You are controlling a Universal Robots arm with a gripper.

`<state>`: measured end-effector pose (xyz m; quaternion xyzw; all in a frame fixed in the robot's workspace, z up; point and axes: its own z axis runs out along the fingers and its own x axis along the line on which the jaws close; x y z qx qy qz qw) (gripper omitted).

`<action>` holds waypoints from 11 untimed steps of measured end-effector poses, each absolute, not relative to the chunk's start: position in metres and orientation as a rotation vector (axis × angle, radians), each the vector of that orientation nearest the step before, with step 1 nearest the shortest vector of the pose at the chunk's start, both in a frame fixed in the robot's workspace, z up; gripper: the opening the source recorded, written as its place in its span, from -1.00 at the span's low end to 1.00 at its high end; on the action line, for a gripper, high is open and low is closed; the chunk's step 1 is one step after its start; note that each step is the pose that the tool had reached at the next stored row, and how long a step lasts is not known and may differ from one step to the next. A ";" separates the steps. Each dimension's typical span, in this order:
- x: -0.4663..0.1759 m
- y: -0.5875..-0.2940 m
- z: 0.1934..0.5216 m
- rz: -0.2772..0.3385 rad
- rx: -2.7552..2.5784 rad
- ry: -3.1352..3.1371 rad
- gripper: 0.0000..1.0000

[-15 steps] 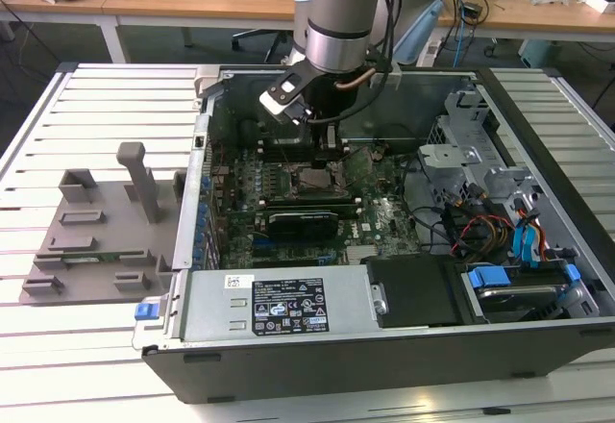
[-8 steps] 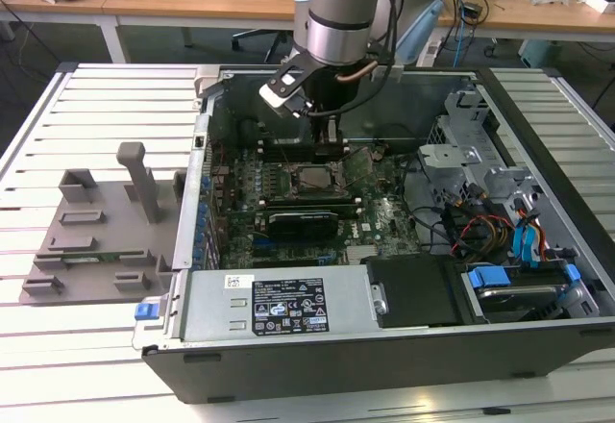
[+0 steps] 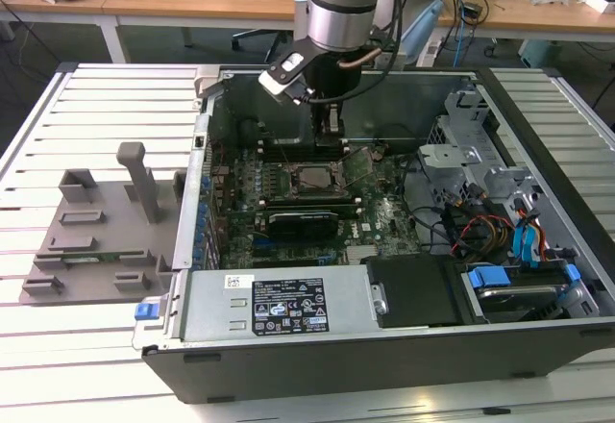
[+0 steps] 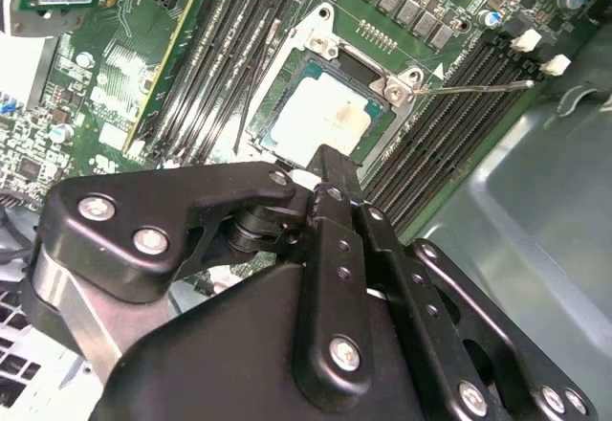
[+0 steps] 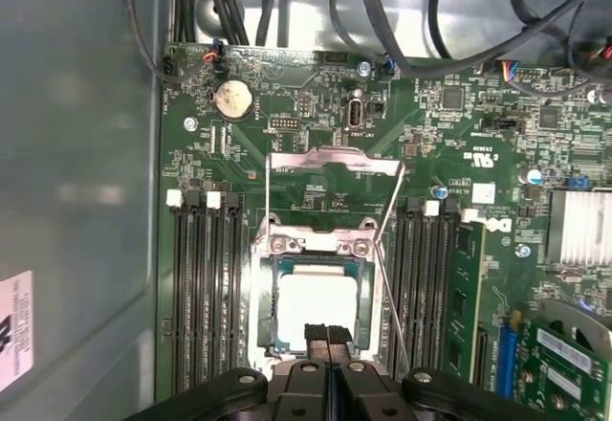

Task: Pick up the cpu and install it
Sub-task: 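Place the cpu into insertion slot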

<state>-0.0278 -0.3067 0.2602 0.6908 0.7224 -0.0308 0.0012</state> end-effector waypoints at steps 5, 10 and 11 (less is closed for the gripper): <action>-0.028 -0.307 0.270 -0.097 2.169 2.268 -0.79; -0.028 -0.307 0.283 -0.097 2.169 2.268 -0.79; -0.028 -0.307 0.285 -0.097 2.169 2.268 -0.79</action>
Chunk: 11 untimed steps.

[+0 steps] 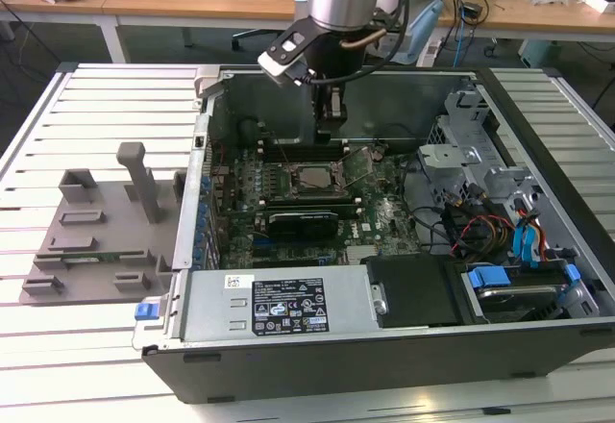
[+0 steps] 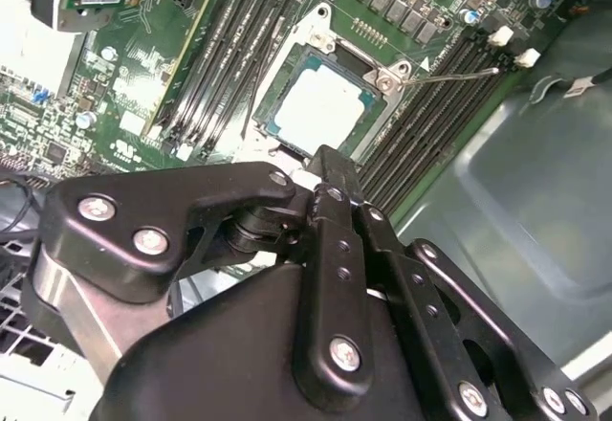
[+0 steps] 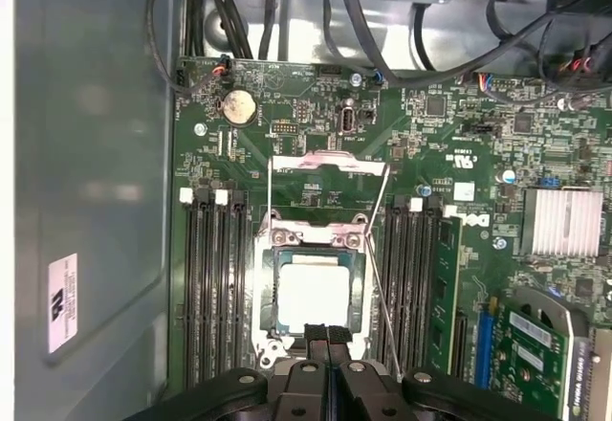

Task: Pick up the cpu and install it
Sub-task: 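Place the cpu into insertion slot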

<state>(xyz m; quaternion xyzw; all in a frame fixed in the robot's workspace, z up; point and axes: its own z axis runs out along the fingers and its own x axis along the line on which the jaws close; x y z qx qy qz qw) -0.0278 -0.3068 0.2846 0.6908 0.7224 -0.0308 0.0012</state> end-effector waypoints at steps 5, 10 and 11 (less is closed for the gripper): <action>-0.028 -0.307 0.294 -0.097 2.169 2.268 -0.79; -0.028 -0.307 0.295 -0.097 2.169 2.268 -0.79; -0.028 -0.307 0.295 -0.097 2.169 2.268 -0.79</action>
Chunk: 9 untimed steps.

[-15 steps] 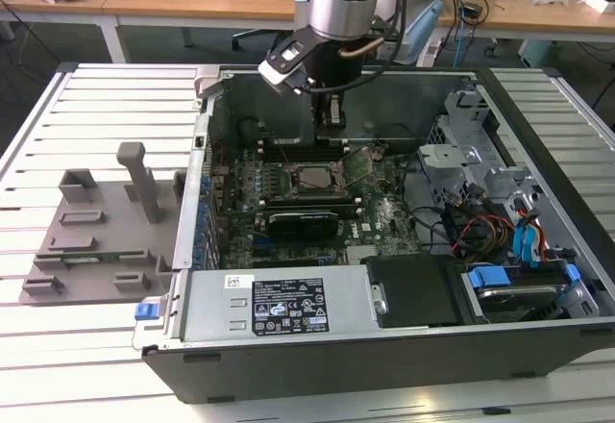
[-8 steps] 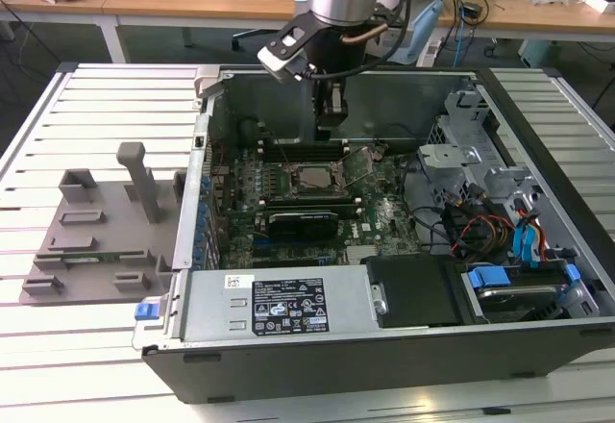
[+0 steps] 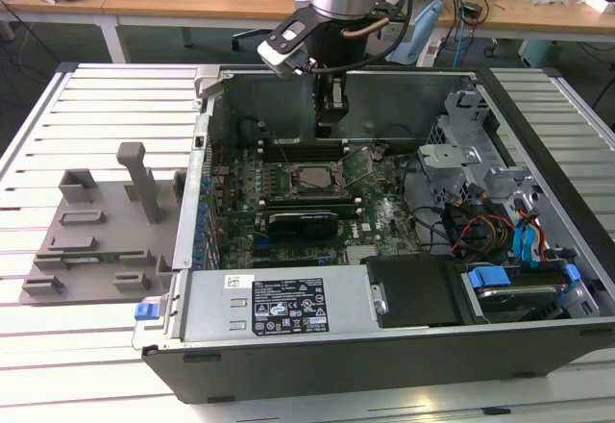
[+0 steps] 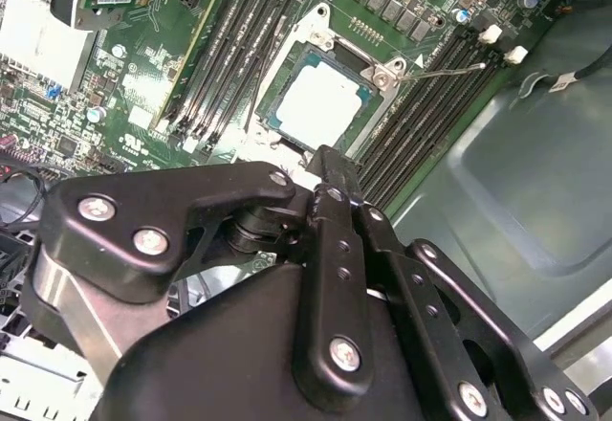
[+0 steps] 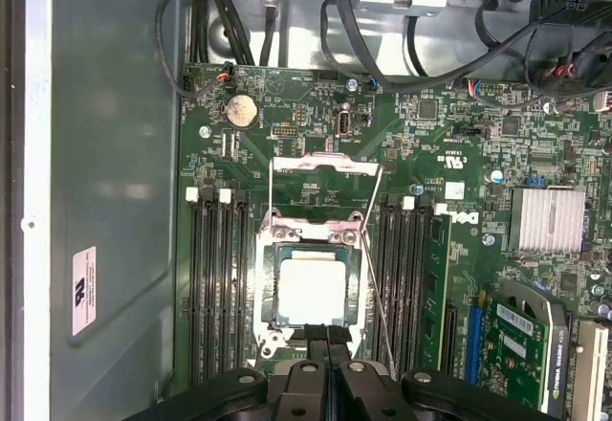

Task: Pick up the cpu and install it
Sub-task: 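Place the cpu into insertion slot, then close the cpu cover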

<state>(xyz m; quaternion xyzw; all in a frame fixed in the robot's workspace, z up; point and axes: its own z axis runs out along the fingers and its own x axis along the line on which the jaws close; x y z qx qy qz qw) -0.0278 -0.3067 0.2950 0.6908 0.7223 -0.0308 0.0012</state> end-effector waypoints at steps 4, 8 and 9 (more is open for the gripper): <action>-0.028 -0.307 0.295 -0.097 2.169 2.268 -0.79; -0.028 -0.307 0.295 -0.097 2.169 2.268 -0.79; -0.028 -0.307 0.295 -0.097 2.169 2.268 -0.79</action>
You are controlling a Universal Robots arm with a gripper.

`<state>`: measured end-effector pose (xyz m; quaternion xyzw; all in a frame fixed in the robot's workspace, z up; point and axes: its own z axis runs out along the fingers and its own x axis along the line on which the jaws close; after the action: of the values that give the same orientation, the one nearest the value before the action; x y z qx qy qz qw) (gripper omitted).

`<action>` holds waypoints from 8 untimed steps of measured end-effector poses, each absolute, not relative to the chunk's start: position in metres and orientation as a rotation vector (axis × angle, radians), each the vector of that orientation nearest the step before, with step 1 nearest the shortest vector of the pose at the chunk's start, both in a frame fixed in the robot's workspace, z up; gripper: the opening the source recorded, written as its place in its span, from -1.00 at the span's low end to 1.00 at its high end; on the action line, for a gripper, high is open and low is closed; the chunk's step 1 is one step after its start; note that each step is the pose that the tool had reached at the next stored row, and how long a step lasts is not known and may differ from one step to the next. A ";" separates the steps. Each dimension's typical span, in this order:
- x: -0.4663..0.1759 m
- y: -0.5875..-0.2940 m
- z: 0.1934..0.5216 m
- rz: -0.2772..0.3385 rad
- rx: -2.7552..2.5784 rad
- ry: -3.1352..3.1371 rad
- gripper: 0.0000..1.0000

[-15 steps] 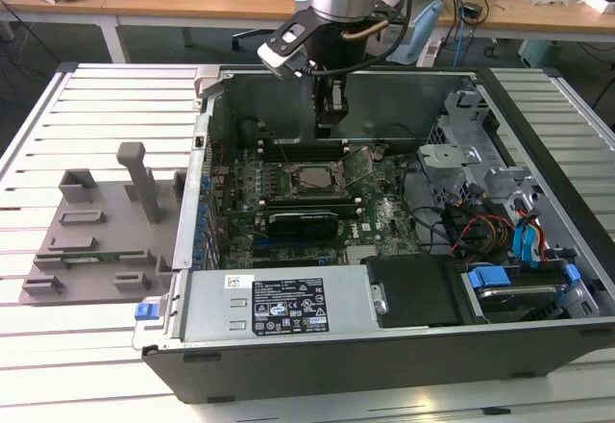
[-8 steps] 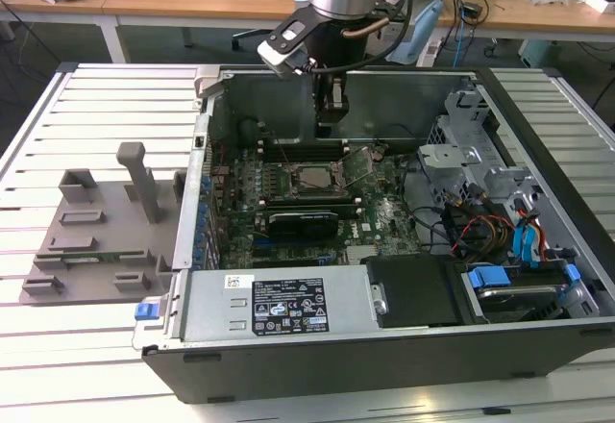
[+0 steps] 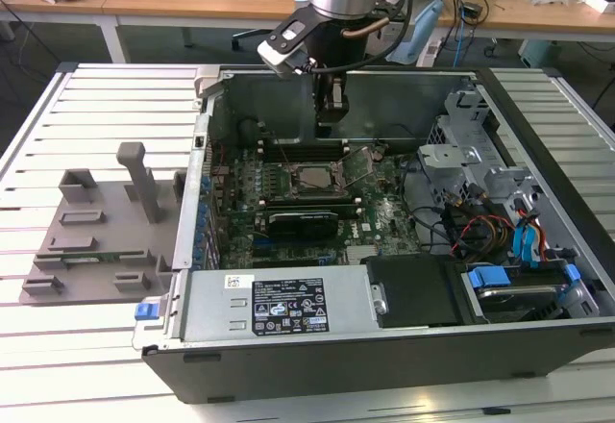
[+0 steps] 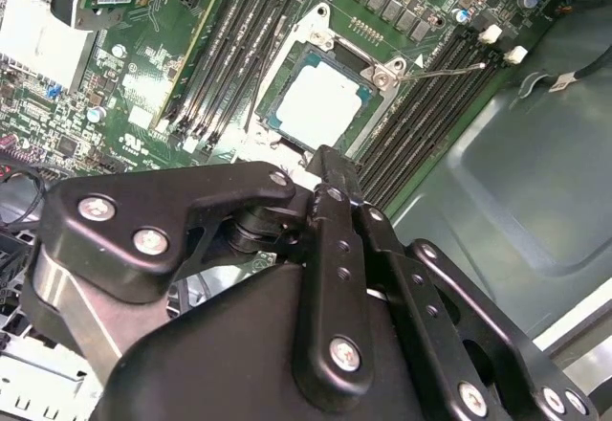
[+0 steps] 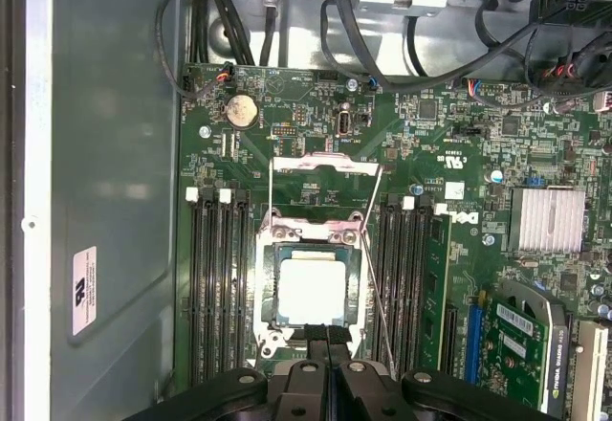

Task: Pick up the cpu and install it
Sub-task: 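Close the cpu cover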

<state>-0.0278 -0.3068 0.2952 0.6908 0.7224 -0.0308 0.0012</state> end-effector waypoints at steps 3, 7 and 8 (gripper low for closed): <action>-0.027 -0.307 0.295 -0.091 2.171 2.271 -0.79; -0.025 -0.307 0.295 -0.073 2.179 2.279 -0.79; -0.024 -0.307 0.295 -0.073 2.179 2.280 -0.79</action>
<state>-0.0240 -0.3068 0.2950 0.6908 0.7227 -0.0230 -0.0064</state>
